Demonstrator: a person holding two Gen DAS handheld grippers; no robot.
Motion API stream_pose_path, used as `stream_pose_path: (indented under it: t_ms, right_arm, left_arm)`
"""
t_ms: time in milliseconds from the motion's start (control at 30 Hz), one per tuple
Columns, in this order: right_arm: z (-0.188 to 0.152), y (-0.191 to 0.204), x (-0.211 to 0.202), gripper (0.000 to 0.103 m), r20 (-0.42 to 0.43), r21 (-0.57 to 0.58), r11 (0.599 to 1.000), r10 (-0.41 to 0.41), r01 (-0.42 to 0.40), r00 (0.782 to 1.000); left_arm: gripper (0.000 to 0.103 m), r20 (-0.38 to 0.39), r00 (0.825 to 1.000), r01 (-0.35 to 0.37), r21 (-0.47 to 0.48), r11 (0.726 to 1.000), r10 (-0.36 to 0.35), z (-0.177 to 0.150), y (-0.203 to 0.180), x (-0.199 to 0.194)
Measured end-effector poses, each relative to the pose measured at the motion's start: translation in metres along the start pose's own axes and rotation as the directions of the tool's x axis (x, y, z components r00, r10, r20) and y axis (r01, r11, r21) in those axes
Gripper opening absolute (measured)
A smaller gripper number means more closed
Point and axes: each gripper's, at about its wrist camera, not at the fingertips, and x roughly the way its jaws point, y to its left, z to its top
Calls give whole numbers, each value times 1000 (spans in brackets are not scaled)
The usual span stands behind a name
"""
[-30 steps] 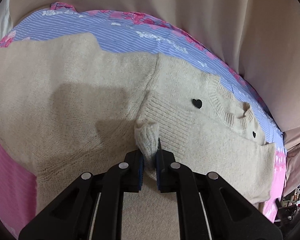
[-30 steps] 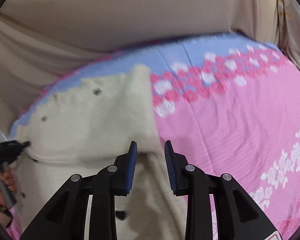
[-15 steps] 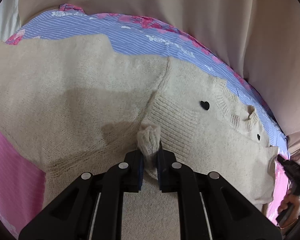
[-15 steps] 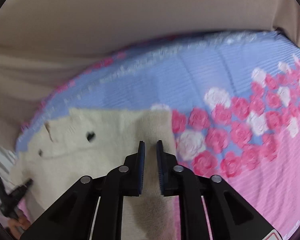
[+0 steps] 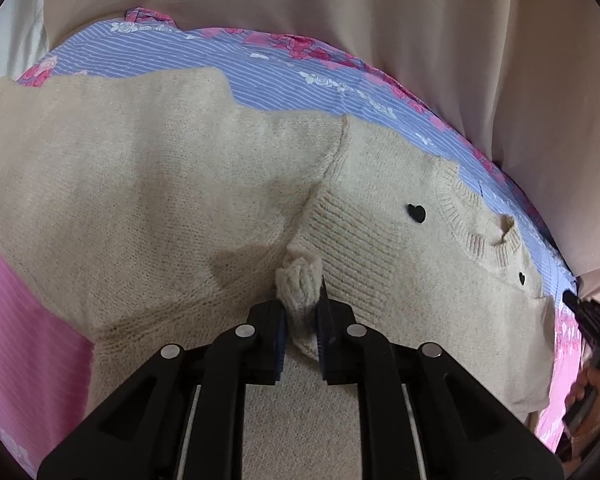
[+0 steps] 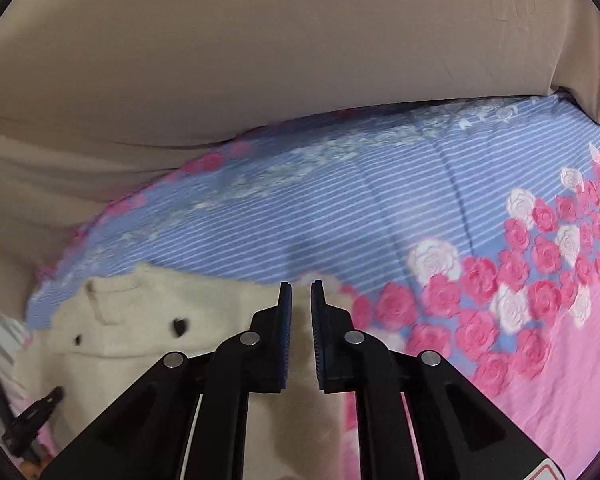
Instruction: Fold small clothes
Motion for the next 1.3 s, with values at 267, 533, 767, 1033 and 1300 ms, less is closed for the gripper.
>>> stream_pose_path:
  t_ms: [267, 533, 767, 1033, 1300]
  right_arm:
    - [-21, 31, -17, 16, 0, -92, 992, -84, 84, 996]
    - [-127, 80, -89, 36, -15, -196, 980, -23, 20, 1000]
    - [-196, 100, -91, 36, -171, -209, 978, -37, 0, 985]
    - [-185, 105, -108, 38, -137, -171, 985, 13, -36, 990]
    - [-172, 76, -140, 39, -84, -116, 992, 43, -53, 996]
  left_arm:
    - [50, 161, 985, 98, -218, 971, -63, 9, 61, -67]
    - [60, 227, 931, -103, -590, 801, 286, 55, 263, -114]
    - [11, 157, 944, -150, -580, 801, 291, 95, 331, -90]
    - [8, 436, 891, -8, -267, 964, 129, 119, 190, -162]
    - [9, 456, 845, 232, 160, 959, -280, 95, -47, -210]
